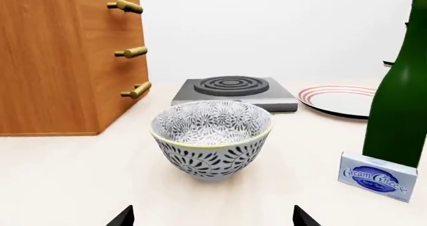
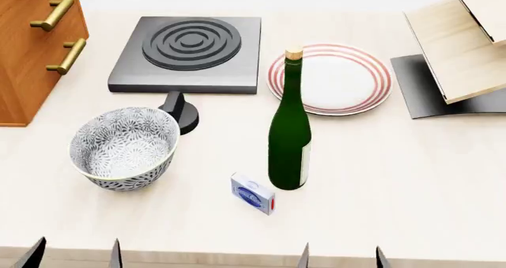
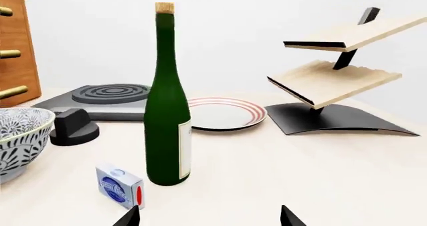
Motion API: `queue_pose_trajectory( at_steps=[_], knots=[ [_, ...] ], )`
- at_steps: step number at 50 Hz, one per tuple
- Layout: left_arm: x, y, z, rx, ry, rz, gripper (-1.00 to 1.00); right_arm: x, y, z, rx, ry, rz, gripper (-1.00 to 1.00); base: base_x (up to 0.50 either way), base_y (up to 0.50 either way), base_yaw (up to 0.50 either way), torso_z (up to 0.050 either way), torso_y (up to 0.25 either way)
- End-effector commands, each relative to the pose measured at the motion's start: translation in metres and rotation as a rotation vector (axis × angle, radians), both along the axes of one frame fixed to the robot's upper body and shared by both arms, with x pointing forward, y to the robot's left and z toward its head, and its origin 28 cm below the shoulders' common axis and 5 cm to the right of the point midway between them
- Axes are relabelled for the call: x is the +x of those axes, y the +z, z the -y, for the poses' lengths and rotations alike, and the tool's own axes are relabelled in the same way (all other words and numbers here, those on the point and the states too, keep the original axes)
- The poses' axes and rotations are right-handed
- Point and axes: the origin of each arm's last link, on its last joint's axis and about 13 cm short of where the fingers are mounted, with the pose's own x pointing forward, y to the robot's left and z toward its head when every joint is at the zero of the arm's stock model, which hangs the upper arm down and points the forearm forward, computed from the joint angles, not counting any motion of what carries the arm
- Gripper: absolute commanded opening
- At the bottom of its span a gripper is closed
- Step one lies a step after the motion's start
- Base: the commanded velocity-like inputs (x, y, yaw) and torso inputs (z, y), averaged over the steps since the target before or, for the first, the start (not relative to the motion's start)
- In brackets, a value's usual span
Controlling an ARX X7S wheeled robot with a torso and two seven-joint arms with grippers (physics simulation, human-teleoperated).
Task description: Pick up the akita bowl and put it on the plate.
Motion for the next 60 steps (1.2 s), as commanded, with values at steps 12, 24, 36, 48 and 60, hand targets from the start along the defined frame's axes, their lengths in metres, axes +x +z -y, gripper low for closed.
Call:
queue_pose_trajectory(
  at_steps=[12, 24, 36, 48, 60],
  knots=[
    [-0.039, 0.068, -0.006, 0.049, 0.068, 0.254, 1.0, -0.04, 0.062, 0.012, 0.012, -0.07, 0.221, 1.0, 0.0, 0.0, 0.0, 0.0, 0.0],
    [-0.052, 0.076, -0.014, 0.002, 0.084, 0.303, 1.0, -0.055, 0.067, 0.013, 0.014, -0.075, 0.282, 1.0, 0.0, 0.0, 0.0, 0.0, 0.0],
    [-0.05, 0.075, -0.019, -0.014, 0.107, 0.308, 1.0, -0.052, 0.062, 0.014, 0.035, -0.075, 0.268, 1.0, 0.0, 0.0, 0.0, 0.0, 0.0],
    [-0.048, 0.071, -0.018, -0.017, 0.104, 0.295, 1.0, -0.052, 0.061, 0.014, 0.042, -0.069, 0.263, 1.0, -0.02, -0.21, 0.0, 0.0, 0.0],
    [-0.048, 0.071, -0.017, -0.013, 0.097, 0.295, 1.0, -0.052, 0.061, 0.013, 0.045, -0.063, 0.26, 1.0, -0.02, -0.22, 0.0, 0.0, 0.0]
  ],
)
